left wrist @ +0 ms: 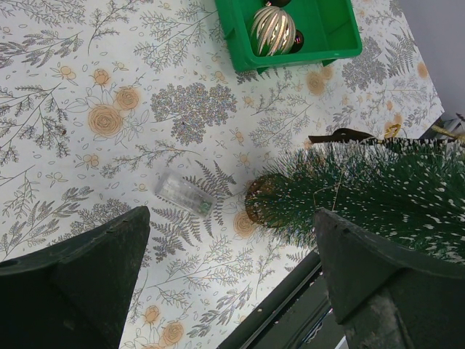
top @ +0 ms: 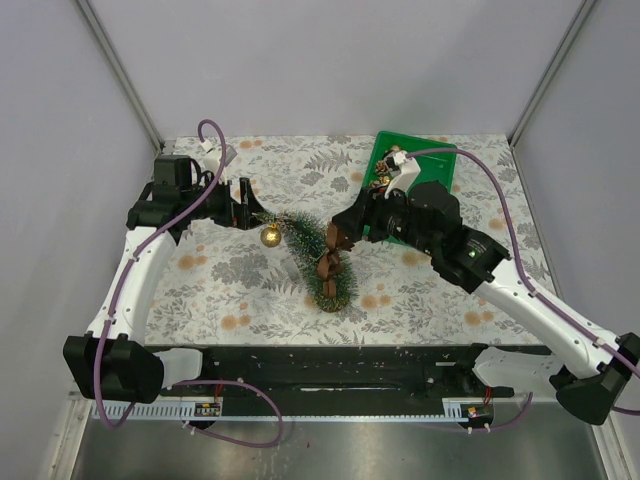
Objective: Decorate the small christmas tree
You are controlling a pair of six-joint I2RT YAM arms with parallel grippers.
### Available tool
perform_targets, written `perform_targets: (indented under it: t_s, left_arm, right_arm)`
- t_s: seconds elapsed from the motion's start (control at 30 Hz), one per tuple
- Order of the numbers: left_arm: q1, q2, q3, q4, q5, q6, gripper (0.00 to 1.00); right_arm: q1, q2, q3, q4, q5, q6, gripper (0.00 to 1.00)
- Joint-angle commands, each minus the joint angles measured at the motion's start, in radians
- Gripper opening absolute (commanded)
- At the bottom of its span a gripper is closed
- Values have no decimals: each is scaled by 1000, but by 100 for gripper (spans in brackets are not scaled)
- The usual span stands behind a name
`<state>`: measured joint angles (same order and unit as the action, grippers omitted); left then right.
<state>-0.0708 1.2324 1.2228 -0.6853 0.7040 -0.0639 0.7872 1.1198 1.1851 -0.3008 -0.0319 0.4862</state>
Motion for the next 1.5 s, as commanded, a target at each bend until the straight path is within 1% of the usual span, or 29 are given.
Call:
perform_targets:
  t_s: [0.0,0.07,0.17,0.3,0.37,0.47,0.57,0.67,0.83,0.97,1.0,1.2,1.33,1.47]
  left_arm:
    - [-3,-7,27,50,0,4,99]
    - [-3,-8,24,50,-1,6,99]
    - [-4,-10,24,50,-6,9,99]
    - [-3,-10,26,50,-11,13,99]
    - [-3,-10,26,50,-12,16,99]
    - [-3,-7,26,50,-11,18,99]
    - [-4,-4,29,50,-11,15,99]
    - [-4,-1,32,50,-11,15,99]
    - [-4,1,35,50,-15,13,99]
    - [-4,6,41,50,-9,7,99]
    - [-4,9,46,50,-11,7,99]
    - [-17,19,58,52,-8,1,99]
    - [-43,36,72,50,-20,3,99]
    - [-60,42,80,52,-26,3,99]
  right_arm:
    - [9,-32,51,-32,76,-46,71]
    - [9,-38,60,-43,90,-60,74]
    - [9,-49,70,-58,115,-72,76]
    - [9,-81,70,-74,132,-74,72]
    - [10,-106,56,-77,101,-63,67]
    - [9,-143,12,-72,35,-28,56]
    - [10,-158,-25,-67,-49,9,47]
    - [21,-160,-59,-52,-103,37,41]
    - [66,-178,-108,-32,-140,49,27]
    - [115,-193,-165,22,-137,60,15]
    - [130,-184,-171,29,-132,63,13]
    - [236,-88,-160,86,-56,52,12]
    - [256,-46,-153,109,-22,49,12]
    - [265,-49,-159,106,26,51,13]
